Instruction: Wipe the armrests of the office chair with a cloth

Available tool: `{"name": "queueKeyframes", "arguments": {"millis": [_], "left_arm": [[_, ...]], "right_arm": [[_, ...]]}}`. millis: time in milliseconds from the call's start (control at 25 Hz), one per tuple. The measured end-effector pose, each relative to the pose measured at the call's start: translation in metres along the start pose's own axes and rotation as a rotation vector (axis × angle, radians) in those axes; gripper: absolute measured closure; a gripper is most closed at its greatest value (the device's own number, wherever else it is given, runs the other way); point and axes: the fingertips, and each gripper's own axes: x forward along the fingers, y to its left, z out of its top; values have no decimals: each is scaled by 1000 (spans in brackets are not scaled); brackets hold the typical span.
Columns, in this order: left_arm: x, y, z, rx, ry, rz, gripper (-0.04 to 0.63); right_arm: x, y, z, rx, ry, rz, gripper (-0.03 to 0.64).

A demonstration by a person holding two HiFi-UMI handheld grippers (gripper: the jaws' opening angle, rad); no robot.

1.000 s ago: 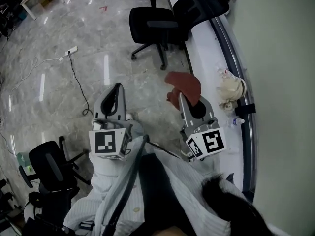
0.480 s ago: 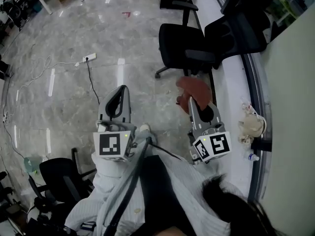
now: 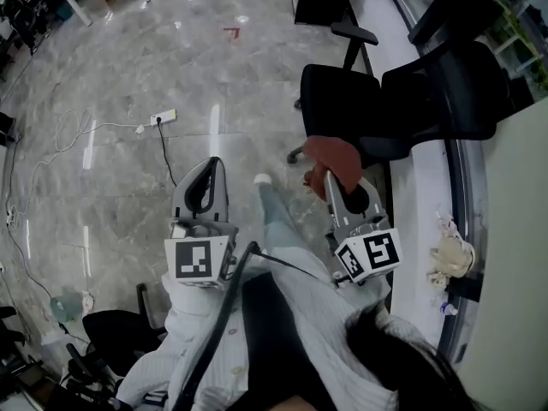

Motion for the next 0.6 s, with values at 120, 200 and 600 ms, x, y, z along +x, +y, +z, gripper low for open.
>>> {"name": "queueKeyframes", "arguments": {"millis": [120,200,600], "left_arm": [[63,43,-4,-13,-3,18,592],[109,75,1,-6,0,28,592],[352,195,50,27,-32,-23,592]], "right_arm": [[78,-24,-1,-2,7,17,584],[135,-40,6,-6,7,28,584],[390,-119,64,-17,-23,50,584]]}}
